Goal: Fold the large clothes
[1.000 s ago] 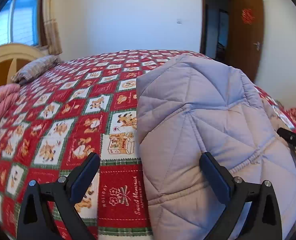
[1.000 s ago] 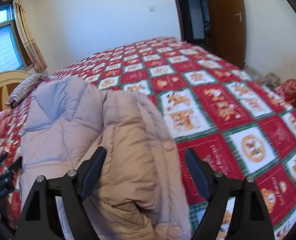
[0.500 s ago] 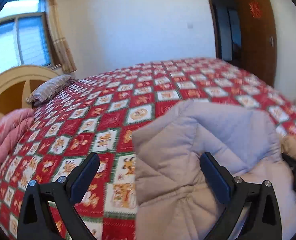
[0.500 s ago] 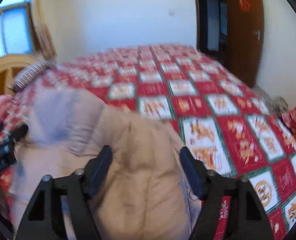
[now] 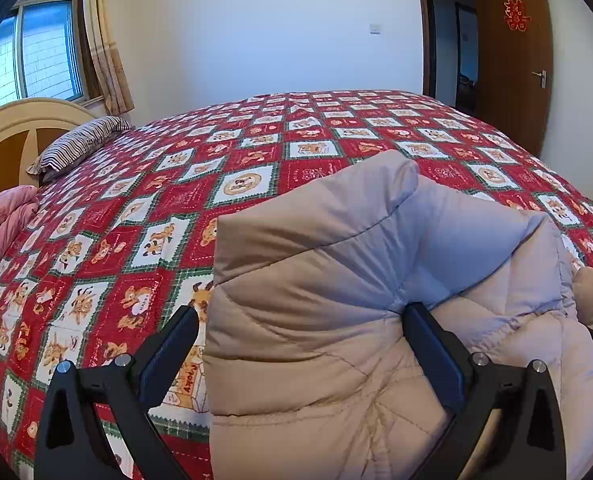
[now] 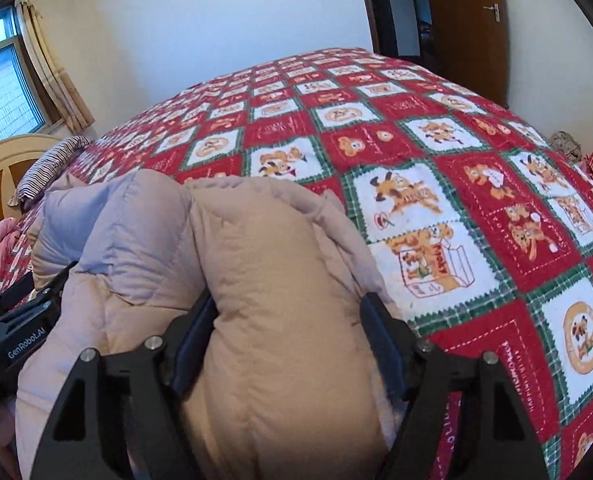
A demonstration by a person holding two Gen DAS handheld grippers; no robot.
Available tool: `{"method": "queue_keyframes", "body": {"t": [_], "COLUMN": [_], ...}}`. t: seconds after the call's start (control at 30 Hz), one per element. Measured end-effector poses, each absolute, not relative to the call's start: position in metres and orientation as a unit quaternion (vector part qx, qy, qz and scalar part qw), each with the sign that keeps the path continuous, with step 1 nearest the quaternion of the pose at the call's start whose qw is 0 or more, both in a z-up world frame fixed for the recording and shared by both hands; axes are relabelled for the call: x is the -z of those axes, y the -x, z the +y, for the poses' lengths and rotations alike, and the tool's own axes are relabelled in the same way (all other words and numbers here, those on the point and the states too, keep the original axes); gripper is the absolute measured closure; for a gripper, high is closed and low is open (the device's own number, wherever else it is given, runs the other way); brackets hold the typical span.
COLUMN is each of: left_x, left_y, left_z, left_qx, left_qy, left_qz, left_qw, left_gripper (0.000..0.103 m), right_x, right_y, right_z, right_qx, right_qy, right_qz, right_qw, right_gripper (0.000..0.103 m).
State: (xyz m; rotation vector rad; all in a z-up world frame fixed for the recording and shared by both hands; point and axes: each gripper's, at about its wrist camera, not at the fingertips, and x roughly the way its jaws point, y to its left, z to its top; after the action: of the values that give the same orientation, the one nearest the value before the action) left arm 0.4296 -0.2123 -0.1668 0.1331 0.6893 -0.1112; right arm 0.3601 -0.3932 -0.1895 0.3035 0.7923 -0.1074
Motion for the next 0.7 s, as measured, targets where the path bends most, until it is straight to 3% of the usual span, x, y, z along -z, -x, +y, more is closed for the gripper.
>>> {"method": "queue_keyframes", "body": {"t": [0.23, 0.37, 0.5, 0.7], "left_x": [0.159, 0.134, 0.157, 0.169], "left_y": [-0.428, -0.38, -0.361, -0.358], "left_z": [-0.214, -0.174, -0.154, -0.163], "left_qx": [0.057, 0.091, 0.113, 0.124], "left_qy": [-0.083, -0.038, -0.024, -0.02], "left_qz": [0.349, 0.347, 0.367, 0.361], "left_qw": [0.932, 0.933, 0.923, 0.924], "left_gripper": [0.001, 0.001, 0.001, 0.001], "right_x": [0.195, 0.185, 0.167, 0.189], "right_y": [-0.361, -0.35, -0.314, -0.3], "right_z": [-0.396, -0.4, -0.413, -0.415], "right_qx": [0.054, 0.047, 0.077, 0.046], "right_qy": [-0.15, -0.156, -0.173, -0.213], "right_qz": [0.388, 0.38, 0.352, 0.382], "right_qw": [0.908, 0.911, 0.917, 0.898], "right_gripper": [0.026, 0.026, 0.018, 0.019]}}
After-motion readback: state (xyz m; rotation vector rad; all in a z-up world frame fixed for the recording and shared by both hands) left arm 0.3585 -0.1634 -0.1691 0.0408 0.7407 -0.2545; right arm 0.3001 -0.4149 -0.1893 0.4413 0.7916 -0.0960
